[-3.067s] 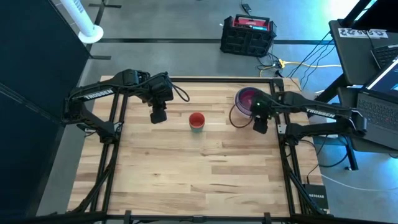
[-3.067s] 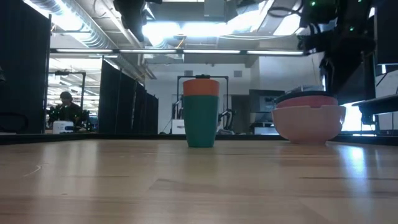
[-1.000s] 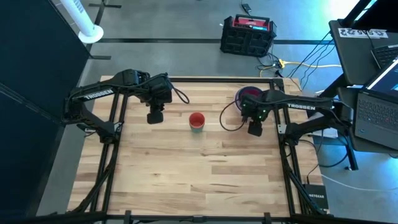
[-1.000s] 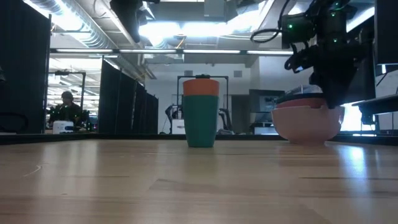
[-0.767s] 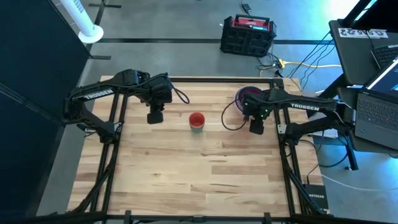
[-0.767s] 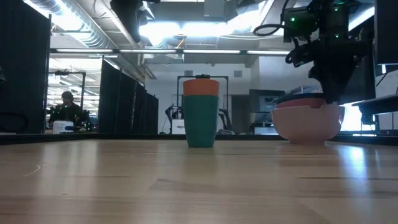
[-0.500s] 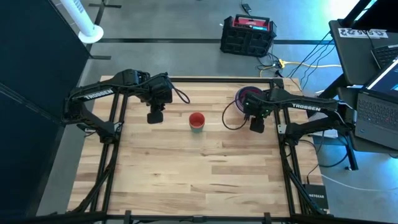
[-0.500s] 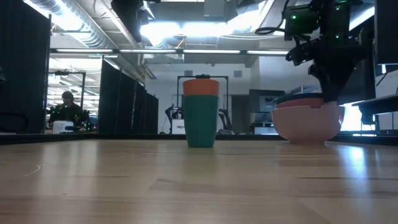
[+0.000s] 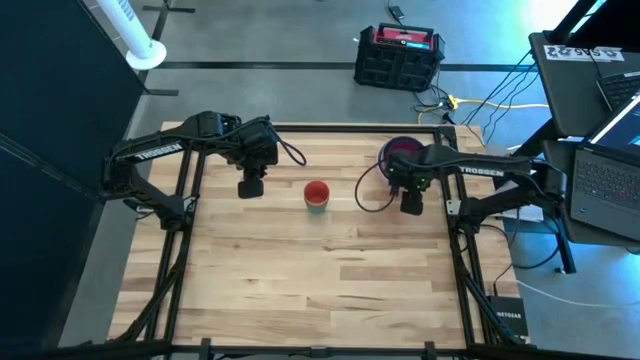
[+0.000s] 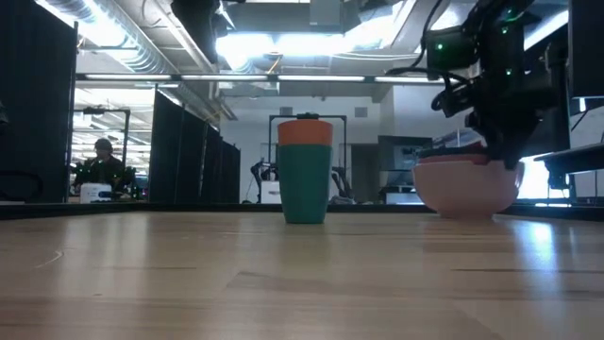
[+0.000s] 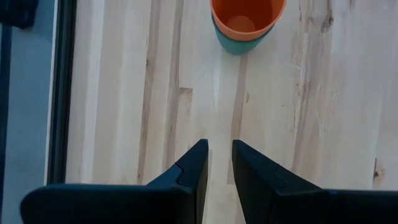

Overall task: Nest bowls inside each other
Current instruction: Move the stacked of bowls beside the stacked of cup

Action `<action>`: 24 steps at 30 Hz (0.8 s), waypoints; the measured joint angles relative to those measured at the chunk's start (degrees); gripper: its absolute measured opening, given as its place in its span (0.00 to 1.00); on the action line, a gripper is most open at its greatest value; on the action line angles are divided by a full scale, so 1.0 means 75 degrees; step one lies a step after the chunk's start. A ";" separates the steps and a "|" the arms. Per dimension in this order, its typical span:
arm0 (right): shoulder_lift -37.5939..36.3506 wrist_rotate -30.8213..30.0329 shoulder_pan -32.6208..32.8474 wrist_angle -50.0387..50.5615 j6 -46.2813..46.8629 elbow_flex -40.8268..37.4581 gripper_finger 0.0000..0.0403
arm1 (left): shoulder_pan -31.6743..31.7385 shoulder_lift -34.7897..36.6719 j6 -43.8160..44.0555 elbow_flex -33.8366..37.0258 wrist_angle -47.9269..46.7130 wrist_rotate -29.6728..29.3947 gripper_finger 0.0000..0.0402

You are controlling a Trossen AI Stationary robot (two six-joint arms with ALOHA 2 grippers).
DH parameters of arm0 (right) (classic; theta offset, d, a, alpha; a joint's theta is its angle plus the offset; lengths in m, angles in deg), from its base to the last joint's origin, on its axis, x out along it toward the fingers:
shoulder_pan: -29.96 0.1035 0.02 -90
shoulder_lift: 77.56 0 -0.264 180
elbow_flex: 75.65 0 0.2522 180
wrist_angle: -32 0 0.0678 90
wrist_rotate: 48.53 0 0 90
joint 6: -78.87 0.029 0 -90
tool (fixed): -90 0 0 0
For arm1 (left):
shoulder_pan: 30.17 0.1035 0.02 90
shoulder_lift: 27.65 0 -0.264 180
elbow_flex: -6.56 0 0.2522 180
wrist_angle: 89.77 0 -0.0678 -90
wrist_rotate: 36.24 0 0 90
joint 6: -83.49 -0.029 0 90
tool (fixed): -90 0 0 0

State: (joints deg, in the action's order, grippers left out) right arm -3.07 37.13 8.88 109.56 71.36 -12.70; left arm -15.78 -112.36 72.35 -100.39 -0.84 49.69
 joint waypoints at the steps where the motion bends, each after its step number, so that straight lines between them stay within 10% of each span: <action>1: 0.0044 0.0000 0.0000 -0.0022 -0.0005 -0.0017 0.45 | 0.0000 0.0000 0.0000 0.0000 0.0000 0.0000 0.14; 9: 0.0232 -0.0182 0.0009 -0.0087 0.0059 -0.0042 0.44 | 0.0000 0.0000 0.0000 0.0000 -0.0001 0.0000 0.14; 24: 0.0250 -0.0360 0.0002 -0.0028 0.0038 0.0050 0.10 | 0.0000 0.0000 -0.0121 0.0000 -0.0009 0.0000 0.14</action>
State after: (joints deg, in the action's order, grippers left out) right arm -1.19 34.42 8.89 109.35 71.64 -12.33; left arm -15.78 -112.36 71.45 -100.39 -0.90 49.69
